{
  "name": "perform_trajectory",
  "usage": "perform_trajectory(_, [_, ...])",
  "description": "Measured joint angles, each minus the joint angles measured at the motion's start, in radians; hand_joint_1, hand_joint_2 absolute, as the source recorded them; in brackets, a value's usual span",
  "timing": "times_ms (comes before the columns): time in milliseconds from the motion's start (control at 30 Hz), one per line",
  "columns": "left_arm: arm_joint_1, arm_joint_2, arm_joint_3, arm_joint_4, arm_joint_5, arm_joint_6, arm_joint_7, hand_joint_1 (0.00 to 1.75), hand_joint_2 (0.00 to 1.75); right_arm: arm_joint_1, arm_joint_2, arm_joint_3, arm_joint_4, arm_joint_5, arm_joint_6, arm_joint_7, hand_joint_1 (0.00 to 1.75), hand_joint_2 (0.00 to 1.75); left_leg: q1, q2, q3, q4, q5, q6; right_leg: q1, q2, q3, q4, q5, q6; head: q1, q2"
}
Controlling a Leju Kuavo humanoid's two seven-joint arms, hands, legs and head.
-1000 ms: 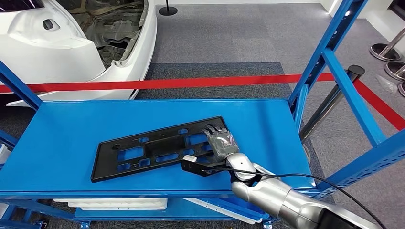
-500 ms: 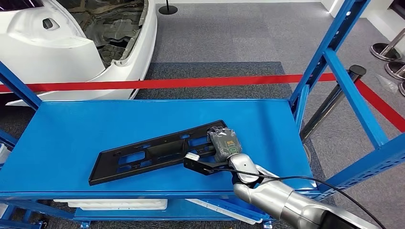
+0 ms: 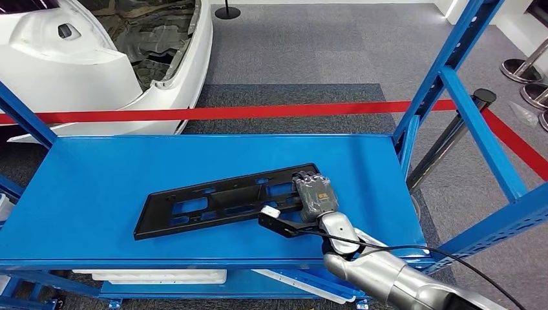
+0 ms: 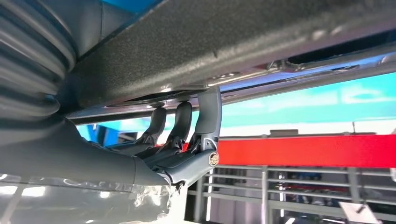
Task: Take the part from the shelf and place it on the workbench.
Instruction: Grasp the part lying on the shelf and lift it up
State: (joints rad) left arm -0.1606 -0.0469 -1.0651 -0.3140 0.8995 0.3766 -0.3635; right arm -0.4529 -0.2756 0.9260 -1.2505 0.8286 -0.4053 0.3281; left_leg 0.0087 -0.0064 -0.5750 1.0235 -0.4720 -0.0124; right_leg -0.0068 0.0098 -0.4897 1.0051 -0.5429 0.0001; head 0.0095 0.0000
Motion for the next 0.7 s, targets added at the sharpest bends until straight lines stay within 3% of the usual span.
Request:
perform_trajectory(433, [0.009,0.000,0.000,0.000,0.011,0.020,0.000,0.00,0.00,0.129,-0.057,-0.136,-0.323,0.378,-0.077,0.118,1.75,1.75,-0.001,0.000,-0.006,-0.001,-0.001,0.001,0.000,0.000,-0.007,0.000,0.000,0.001,0.000,0.000])
perform_trajectory(700, [0.009,-0.002,0.000,0.000,0.012,0.023,0.000,0.00,0.00,0.206,-0.056,-0.192,-0.522,0.399,-0.119,0.093,1.75,1.75,-0.001,0.000,-0.006,-0.004,-0.001,0.000,0.000,0.000,-0.008,0.000,0.000,0.000,0.000,0.000])
